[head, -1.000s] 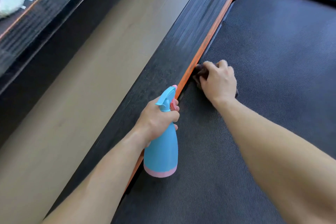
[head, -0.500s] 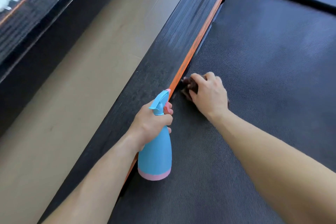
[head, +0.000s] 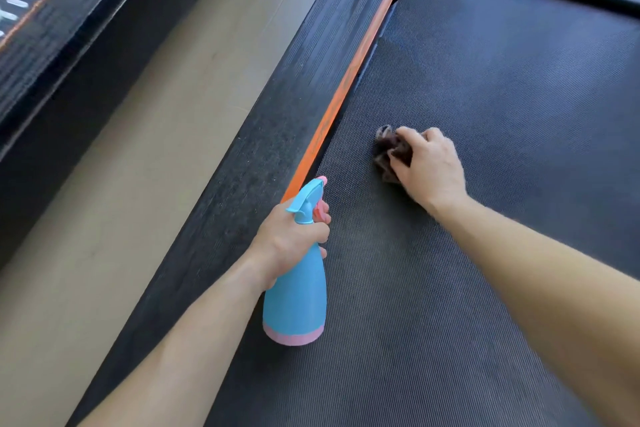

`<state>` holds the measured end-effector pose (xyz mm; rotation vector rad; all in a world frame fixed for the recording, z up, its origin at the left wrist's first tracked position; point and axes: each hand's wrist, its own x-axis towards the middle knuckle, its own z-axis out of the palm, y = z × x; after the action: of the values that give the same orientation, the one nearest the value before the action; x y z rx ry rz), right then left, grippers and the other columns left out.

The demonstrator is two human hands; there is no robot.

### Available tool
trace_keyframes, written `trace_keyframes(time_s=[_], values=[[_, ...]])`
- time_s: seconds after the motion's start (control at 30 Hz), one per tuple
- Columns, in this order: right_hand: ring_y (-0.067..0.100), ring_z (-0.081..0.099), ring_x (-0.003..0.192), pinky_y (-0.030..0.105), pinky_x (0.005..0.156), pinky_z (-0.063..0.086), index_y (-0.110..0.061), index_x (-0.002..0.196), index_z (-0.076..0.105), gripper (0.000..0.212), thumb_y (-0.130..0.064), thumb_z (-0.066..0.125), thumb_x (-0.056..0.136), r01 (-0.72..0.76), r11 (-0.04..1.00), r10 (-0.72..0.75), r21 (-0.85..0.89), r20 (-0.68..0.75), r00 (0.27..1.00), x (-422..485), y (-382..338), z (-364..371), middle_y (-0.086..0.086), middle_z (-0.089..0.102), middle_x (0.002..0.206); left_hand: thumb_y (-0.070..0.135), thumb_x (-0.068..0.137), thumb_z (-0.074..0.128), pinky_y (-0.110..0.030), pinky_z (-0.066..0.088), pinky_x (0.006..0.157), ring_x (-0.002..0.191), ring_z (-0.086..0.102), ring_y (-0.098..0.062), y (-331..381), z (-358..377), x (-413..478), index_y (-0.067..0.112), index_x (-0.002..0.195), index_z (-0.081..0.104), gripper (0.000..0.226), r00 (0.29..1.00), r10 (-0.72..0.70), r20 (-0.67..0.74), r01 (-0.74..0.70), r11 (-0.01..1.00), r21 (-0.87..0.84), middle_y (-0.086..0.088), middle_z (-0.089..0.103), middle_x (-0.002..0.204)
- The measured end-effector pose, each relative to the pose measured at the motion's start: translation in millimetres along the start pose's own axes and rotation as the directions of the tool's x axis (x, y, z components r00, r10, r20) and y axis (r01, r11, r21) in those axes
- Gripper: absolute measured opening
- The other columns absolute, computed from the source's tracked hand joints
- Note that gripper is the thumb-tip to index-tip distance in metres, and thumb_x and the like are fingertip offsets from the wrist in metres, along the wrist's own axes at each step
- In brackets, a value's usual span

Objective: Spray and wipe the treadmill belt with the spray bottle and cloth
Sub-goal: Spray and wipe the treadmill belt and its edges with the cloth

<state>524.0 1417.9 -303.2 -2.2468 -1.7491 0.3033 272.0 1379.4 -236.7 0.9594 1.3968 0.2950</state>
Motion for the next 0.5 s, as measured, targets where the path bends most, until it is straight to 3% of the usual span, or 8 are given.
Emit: trace_keyframes(time_s=[0.13,0.2,0.27,0.37,0.5], values=[[0.034,0.050,0.092,0.049,0.074,0.055,-0.023,0.126,0.060,0.048,-0.041,0.067,0.082,0.267,0.963,-0.268,0.029,0.037,0.963,-60,-1,14,0.009,0.052,0.104,-0.002,0.087,0.062,-0.022,0.057,0.060,0.076,0.069,-0.025,9,3,7,0.029,0.119,0.072,0.045,1.000,-0.014,0.016,0.013,1.000,0.007,-0.003,0.074,0.104],[0.032,0.050,0.085,0.046,0.067,0.055,-0.021,0.125,0.060,0.052,-0.038,0.072,0.077,0.450,0.892,-0.451,0.027,0.074,0.889,-93,1,17,0.009,0.053,0.100,0.002,0.084,0.066,-0.022,0.056,0.058,0.076,0.071,-0.026,13,4,10,0.026,0.114,0.073,0.039,1.000,-0.012,0.002,0.012,1.000,0.013,-0.005,0.075,0.101],[0.033,0.051,0.083,0.045,0.064,0.054,-0.021,0.125,0.060,0.056,-0.035,0.078,0.074,0.547,0.837,-0.545,-0.010,0.068,0.835,-95,5,20,0.011,0.054,0.101,-0.002,0.088,0.064,-0.020,0.055,0.055,0.079,0.070,-0.028,17,2,12,0.021,0.111,0.073,0.034,1.000,-0.002,-0.017,0.002,1.000,0.007,-0.008,0.074,0.100],[0.035,0.050,0.085,0.045,0.062,0.054,-0.022,0.123,0.062,0.050,-0.034,0.076,0.077,0.479,0.873,-0.482,-0.086,-0.015,0.876,-53,-4,29,0.013,0.055,0.104,-0.007,0.090,0.060,-0.020,0.055,0.056,0.080,0.067,-0.028,16,-1,14,0.028,0.119,0.071,0.047,1.000,0.023,-0.021,-0.024,0.999,-0.023,-0.013,0.074,0.115],[0.039,0.052,0.098,0.049,0.071,0.054,-0.023,0.125,0.060,0.040,-0.037,0.068,0.087,0.114,0.992,-0.121,-0.061,-0.115,0.986,15,-33,32,0.016,0.054,0.112,-0.005,0.088,0.063,-0.023,0.057,0.060,0.079,0.068,-0.028,11,-5,14,0.033,0.126,0.070,0.054,0.999,0.029,-0.022,-0.030,0.998,-0.049,-0.011,0.073,0.122]])
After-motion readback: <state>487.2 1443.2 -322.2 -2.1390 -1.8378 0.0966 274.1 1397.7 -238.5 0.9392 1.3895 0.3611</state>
